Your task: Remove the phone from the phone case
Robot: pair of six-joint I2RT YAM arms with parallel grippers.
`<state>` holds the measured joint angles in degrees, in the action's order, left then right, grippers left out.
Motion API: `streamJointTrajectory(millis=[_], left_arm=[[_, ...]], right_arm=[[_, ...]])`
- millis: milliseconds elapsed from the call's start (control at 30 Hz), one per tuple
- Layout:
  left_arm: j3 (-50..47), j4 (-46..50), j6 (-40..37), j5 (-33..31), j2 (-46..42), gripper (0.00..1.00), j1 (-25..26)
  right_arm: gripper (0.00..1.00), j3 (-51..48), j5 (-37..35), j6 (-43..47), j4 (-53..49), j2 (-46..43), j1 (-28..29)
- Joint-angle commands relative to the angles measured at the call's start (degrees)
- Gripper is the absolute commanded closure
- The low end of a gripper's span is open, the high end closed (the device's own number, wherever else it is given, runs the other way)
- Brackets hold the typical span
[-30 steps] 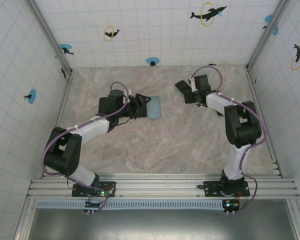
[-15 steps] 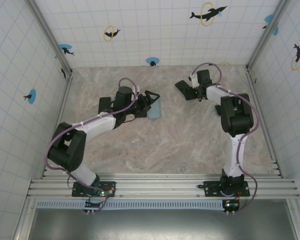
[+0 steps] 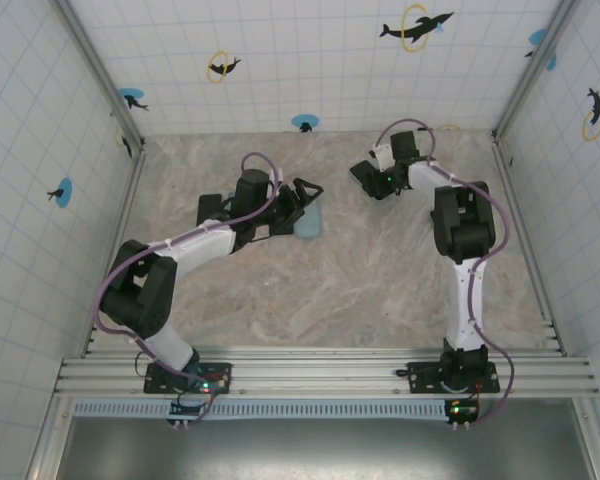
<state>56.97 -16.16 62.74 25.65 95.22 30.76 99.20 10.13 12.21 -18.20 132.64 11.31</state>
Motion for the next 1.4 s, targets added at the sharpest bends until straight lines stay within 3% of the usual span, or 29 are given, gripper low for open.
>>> streamJointTrajectory(millis=[0, 467, 667, 800, 967, 1367], left_arm=[[1.39, 0.89, -1.79, -0.35, 0.68, 0.02, 0.36], [0.34, 1.59, -2.06, 0.15, 0.73, 0.02, 0.39], [-0.37, -0.12, -0.89, 0.47, 1.22, 0.02, 0.35], [0.59, -0.27, 0.33, 1.32, 2.29, 0.02, 0.36], [1.08, -1.33, 0.89, 1.33, 2.73, 0.02, 0.38], [3.54, -1.62, 4.01, 1.02, 4.69, 0.02, 0.37]], right_arm=[[0.14, 1.58, -1.01, 2.69, -5.77, 2.81, 0.2], [0.16, 1.29, -7.53, 5.8, -11.74, 5.49, 0.69], [0.24, 0.63, -11.27, 7.06, -12.43, 5.31, 0.94], [0.4, 0.73, -9.7, 5.8, -12.16, 4.25, 0.59], [0.5, 0.81, -7.59, 3.52, -11.43, 2.29, 0.31], [0.6, -3.79, -0.34, -2.5, -5.28, -8.4, -0.47]])
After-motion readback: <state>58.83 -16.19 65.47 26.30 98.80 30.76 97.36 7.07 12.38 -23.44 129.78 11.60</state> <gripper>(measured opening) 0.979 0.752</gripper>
